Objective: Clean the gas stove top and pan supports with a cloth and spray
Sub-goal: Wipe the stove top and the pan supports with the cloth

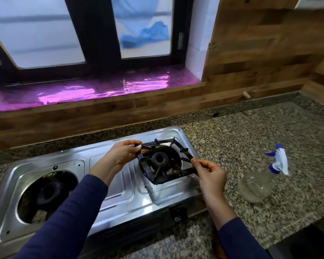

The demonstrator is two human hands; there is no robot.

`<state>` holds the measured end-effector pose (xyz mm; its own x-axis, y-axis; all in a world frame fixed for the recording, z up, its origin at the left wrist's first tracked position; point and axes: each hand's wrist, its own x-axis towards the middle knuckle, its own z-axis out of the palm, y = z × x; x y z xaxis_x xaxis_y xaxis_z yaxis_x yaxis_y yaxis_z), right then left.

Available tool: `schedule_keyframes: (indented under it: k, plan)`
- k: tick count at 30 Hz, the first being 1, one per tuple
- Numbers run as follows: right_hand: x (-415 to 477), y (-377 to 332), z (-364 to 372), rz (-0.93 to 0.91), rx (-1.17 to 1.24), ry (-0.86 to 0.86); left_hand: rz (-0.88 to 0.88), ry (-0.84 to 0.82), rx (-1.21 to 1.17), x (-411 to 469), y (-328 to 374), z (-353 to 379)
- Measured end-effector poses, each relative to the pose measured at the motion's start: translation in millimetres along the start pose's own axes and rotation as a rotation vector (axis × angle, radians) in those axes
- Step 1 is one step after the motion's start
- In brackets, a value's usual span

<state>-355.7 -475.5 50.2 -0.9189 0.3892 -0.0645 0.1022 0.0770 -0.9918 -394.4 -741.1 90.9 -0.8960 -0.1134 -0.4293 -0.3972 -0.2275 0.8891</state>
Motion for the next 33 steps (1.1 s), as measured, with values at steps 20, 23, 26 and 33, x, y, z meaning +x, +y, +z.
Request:
schedule_keyframes:
  k: [20, 23, 26, 33]
  plan:
    - [21, -1, 25, -0.037, -0.152, 0.042, 0.267, 0.135, 0.647, 49, 3, -9]
    - [17, 3, 23, -0.112, -0.284, 0.002, 0.299, 0.122, 0.727, 55, -2, -16]
    - [15, 8, 22, -0.207, -0.396, -0.034, 0.348, 0.11, 0.848, 58, -5, -21]
    - [17, 23, 23, -0.351, -0.523, -0.091, 0.378, 0.113, 0.884, 59, -13, -26]
